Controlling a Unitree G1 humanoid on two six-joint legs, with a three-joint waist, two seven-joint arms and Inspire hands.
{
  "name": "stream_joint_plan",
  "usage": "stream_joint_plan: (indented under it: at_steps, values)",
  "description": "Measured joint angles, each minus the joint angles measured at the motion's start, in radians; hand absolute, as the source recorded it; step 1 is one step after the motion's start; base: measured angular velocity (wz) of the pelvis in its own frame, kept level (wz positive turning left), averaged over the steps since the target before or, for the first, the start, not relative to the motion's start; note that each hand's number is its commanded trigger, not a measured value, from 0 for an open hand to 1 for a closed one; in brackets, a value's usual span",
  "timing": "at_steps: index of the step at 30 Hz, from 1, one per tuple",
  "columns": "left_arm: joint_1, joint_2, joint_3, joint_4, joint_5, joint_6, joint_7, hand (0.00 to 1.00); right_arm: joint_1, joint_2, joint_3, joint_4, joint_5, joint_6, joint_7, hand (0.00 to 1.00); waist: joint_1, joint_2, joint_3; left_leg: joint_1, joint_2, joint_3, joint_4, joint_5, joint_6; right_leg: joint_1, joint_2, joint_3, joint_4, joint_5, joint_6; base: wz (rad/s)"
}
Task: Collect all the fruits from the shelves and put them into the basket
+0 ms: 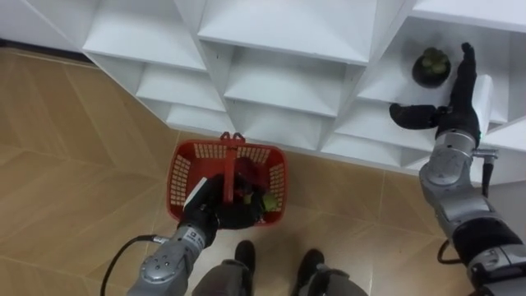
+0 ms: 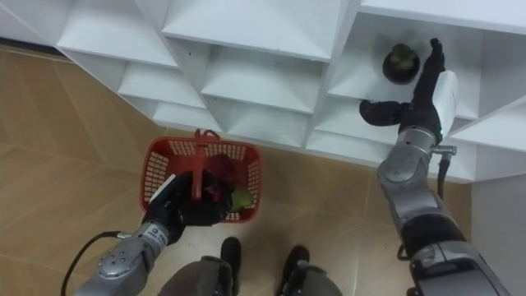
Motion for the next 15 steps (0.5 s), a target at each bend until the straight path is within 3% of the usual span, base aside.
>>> stream_joint_plan:
  at_steps: [15]
  values:
    - [-0.002,0.002,0.000,0.000,-0.038,0.002,0.000,1.00,0.000,-0.008,0.000,0.014,-0.001,0.000,-0.008,0.00,0.011,0.001,-0.0007,0.000,0.000,-0.002,-0.006,0.000,0.000,0.004,0.000,-0.006,-0.008,0.001,0.000,0.00]
